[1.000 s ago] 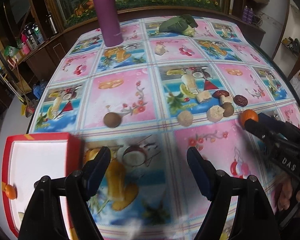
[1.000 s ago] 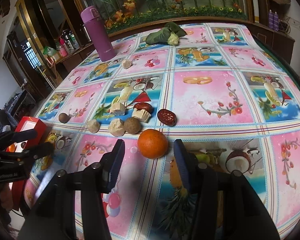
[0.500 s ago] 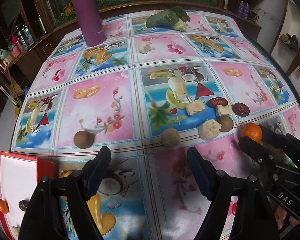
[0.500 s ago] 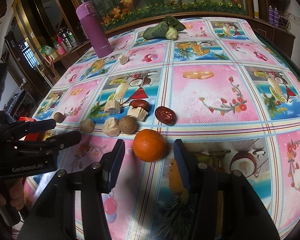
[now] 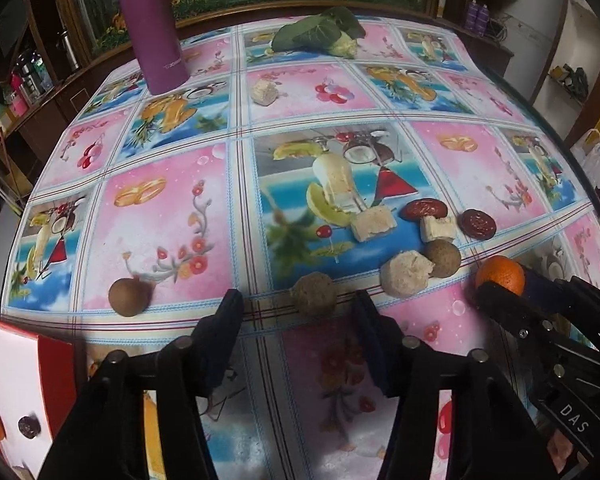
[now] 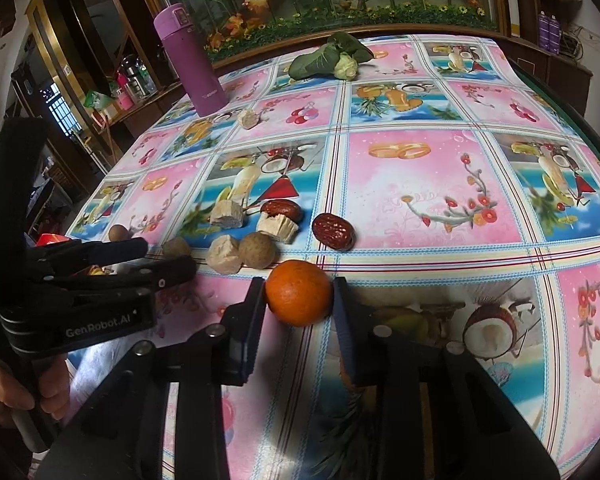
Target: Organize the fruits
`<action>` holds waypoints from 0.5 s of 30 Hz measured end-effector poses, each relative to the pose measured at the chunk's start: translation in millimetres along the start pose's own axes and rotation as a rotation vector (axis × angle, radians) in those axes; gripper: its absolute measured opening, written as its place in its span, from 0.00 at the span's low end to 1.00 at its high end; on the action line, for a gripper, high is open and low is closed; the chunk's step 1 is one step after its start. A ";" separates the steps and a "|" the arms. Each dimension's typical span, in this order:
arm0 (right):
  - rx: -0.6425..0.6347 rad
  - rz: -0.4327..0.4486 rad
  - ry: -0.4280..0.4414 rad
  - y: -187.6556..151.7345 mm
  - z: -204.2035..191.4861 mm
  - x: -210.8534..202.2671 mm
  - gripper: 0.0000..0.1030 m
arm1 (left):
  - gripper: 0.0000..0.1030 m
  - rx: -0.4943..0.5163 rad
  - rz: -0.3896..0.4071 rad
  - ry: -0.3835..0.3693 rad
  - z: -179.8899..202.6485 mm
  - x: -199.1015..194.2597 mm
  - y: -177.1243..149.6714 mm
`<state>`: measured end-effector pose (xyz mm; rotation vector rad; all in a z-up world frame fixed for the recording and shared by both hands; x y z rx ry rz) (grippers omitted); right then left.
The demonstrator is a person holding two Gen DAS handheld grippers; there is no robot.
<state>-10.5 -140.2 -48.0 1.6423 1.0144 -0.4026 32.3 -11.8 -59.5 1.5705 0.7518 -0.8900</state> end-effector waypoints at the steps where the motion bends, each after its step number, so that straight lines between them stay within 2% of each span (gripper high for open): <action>1: 0.000 0.001 0.000 -0.1 0.1 -0.3 0.34 | 0.47 0.002 0.006 -0.013 1.7 -0.4 -0.2; 3: -0.001 0.001 0.002 0.0 0.1 -0.3 0.34 | 0.34 0.020 0.017 -0.031 6.6 -2.2 -0.7; 6: -0.004 0.017 0.001 1.8 0.0 -3.5 0.34 | 0.22 0.039 0.030 -0.037 12.8 -4.4 -1.3; 11: 0.001 0.051 -0.004 6.2 1.8 -10.2 0.34 | 0.22 0.009 0.054 -0.035 4.8 -14.2 -0.8; 15: 0.014 0.066 -0.004 9.0 4.6 -12.7 0.34 | 0.22 -0.023 0.114 -0.032 -6.2 -42.9 -0.4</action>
Point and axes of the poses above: each gripper's, at about its wrist camera, not at the fingertips, and x roughly the way its jaws point, z to its right, y to its top, the point moved 9 cm from there along x, roughly the way its jaws point, and after that the axes turned 4 degrees about y, right-handed, at the moved point
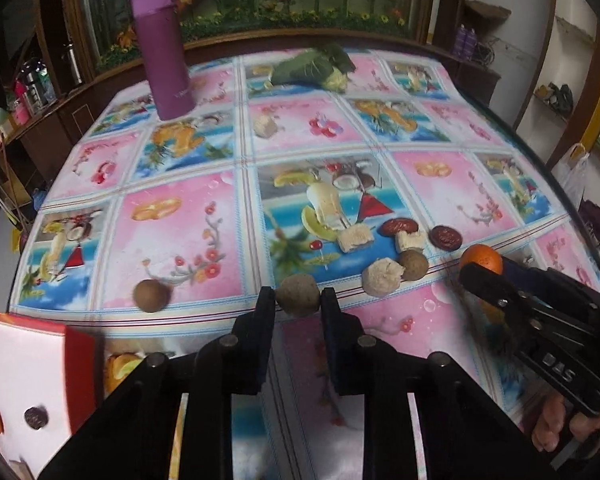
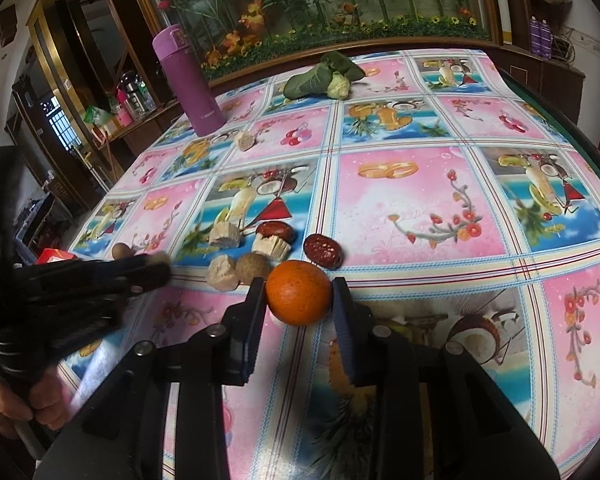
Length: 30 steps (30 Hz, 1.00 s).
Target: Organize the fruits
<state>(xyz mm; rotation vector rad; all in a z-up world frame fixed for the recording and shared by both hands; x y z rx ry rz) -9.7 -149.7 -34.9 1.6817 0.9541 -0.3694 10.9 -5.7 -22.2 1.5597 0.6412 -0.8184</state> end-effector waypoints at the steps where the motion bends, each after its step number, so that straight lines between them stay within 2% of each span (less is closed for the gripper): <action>1: 0.002 0.004 -0.001 0.7 0.7 -0.6 0.34 | 0.22 -0.006 0.016 -0.001 -2.5 -8.5 0.5; 5: 0.007 0.017 -0.006 2.3 2.5 -2.7 0.34 | 0.22 -0.038 0.099 0.010 -18.0 -51.0 1.5; 9: 0.009 0.035 -0.013 4.6 4.9 -6.0 0.34 | 0.21 -0.074 0.174 0.062 -48.9 -91.4 -7.6; 16: -0.005 0.076 -0.026 7.8 4.6 -13.7 0.34 | 0.21 -0.146 0.224 0.177 -111.5 -139.9 -44.6; 22: -0.012 0.080 -0.015 6.9 -5.9 -14.4 0.34 | 0.21 -0.186 0.221 0.260 -156.9 -163.7 -78.5; 26: -0.030 0.085 0.052 4.0 -42.9 -15.4 0.34 | 0.21 -0.231 0.220 0.310 -186.9 -173.2 -92.5; 30: -0.110 0.065 0.177 -3.3 -116.4 -16.2 0.34 | 0.21 -0.291 0.228 0.367 -222.4 -185.2 -108.7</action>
Point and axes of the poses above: each gripper's, at about its wrist camera, not at the fingertips, and x roughly the way its jaws point, z to its right, y to its top, the point moved 9 cm from there along x, roughly the way its jaws point, and after that the axes turned 4 degrees about y, right-handed, at the moved point
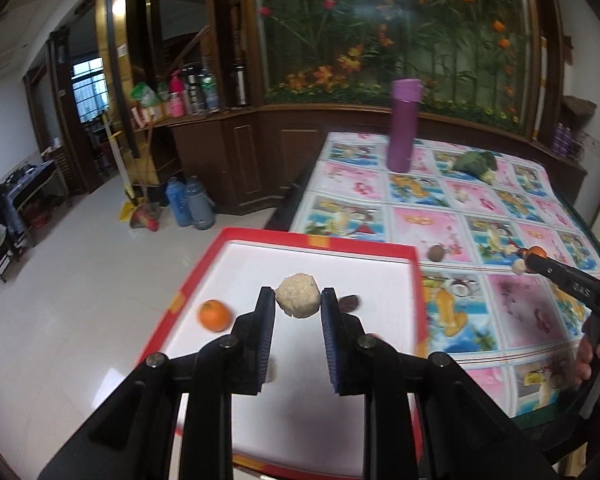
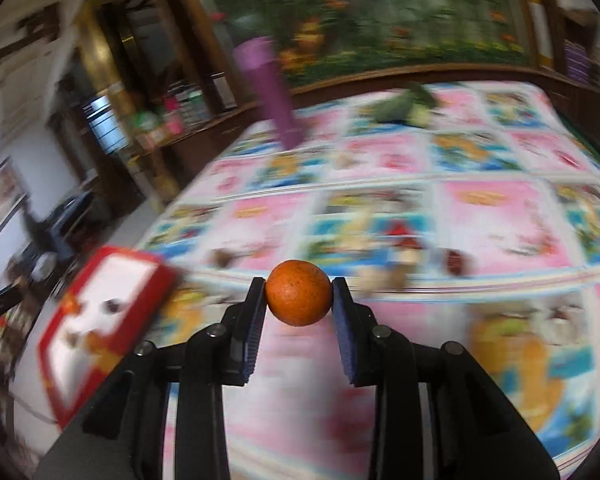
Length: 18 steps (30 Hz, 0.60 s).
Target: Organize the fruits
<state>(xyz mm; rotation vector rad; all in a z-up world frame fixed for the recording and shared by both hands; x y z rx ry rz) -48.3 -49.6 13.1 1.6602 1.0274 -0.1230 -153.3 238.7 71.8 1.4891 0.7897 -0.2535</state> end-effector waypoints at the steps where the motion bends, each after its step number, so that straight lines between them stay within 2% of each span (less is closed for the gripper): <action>1: -0.040 -0.005 0.037 0.7 -24.9 2.0 0.34 | 0.21 -0.015 0.003 0.017 -10.7 0.4 -1.4; 5: -0.152 -0.024 0.178 1.0 -105.9 4.0 0.34 | 0.21 -0.068 -0.009 0.052 -40.7 3.6 -10.5; 9: -0.223 -0.071 0.291 -9.2 -168.5 9.2 0.34 | 0.22 -0.081 -0.029 0.069 -58.8 7.0 -22.3; 13: -0.280 -0.150 0.365 -30.1 -214.7 22.2 0.34 | 0.22 -0.074 -0.061 0.071 -68.7 12.1 -37.4; 18: -0.346 -0.247 0.405 -62.8 -251.1 43.6 0.34 | 0.22 -0.074 -0.133 0.057 -73.6 28.2 -62.6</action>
Point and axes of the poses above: each gripper's, at about its wrist camera, not at the fingertips, and x roughly the way its jaws point, z to its right, y to its top, the point moved 9 cm from there along x, roughly the way its jaws point, and after that the axes turned 4 degrees about y, right-handed, at the moved point
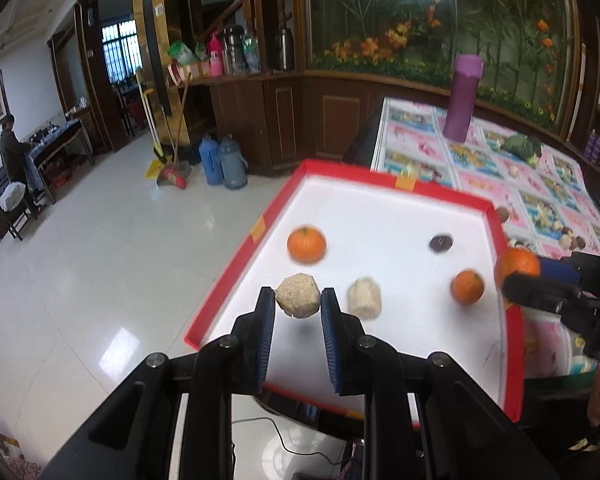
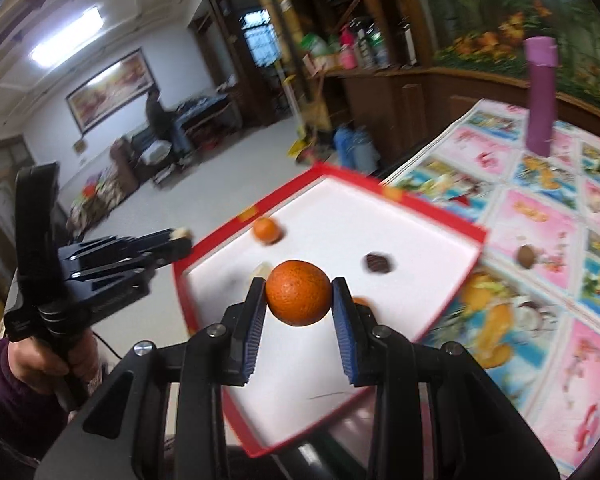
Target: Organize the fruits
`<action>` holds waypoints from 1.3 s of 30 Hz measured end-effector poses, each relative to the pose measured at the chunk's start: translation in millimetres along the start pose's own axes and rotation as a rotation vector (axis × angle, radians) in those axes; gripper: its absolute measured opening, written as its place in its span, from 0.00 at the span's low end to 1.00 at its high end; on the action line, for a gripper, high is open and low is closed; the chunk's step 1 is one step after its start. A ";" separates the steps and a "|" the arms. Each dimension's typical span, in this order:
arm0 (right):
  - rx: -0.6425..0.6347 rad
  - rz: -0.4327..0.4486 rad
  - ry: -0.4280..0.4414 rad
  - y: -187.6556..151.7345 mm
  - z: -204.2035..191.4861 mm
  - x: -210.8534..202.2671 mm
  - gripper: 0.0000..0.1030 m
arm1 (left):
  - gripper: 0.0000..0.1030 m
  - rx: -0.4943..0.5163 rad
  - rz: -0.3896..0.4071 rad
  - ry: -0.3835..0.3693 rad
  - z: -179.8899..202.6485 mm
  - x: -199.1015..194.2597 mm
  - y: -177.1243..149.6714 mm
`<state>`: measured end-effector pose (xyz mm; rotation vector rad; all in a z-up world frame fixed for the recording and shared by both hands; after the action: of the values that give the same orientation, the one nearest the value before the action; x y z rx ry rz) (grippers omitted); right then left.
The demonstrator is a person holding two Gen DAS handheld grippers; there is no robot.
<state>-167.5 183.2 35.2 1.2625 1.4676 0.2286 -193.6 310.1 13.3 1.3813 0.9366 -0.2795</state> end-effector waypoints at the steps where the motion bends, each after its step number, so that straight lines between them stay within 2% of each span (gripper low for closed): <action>1: -0.007 -0.017 0.006 -3.7 -3.1 5.0 0.34 | 0.22 -0.006 -0.010 -0.001 -2.3 2.3 -2.4; 6: -0.029 -0.109 0.021 -24.7 -14.4 30.0 0.34 | 0.22 -0.020 -0.037 -0.011 -7.0 11.5 -9.2; 10: -0.036 -0.140 0.015 -36.3 -18.7 39.3 0.34 | 0.22 -0.022 -0.044 -0.013 -8.0 14.4 -11.1; 32: -0.019 -0.205 -0.027 -53.7 -12.9 45.3 0.34 | 0.22 -0.024 -0.133 -0.002 -8.8 38.4 -24.1; 39: -0.021 -0.228 -0.052 -56.4 -10.1 46.7 0.34 | 0.22 0.003 -0.162 0.006 -7.0 42.9 -29.1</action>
<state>-197.5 201.4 -29.8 1.0663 1.5455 0.0582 -189.0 324.7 -36.7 1.3110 1.0554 -0.3993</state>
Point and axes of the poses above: each gripper's, at about its wrist camera, not at the fingertips, and x roughly the way its jaws point, z to its right, y to its top, the point moved 9 cm from there along x, roughly the way its jaws point, and after that the axes turned 4 degrees about y, right-handed, at the moved point
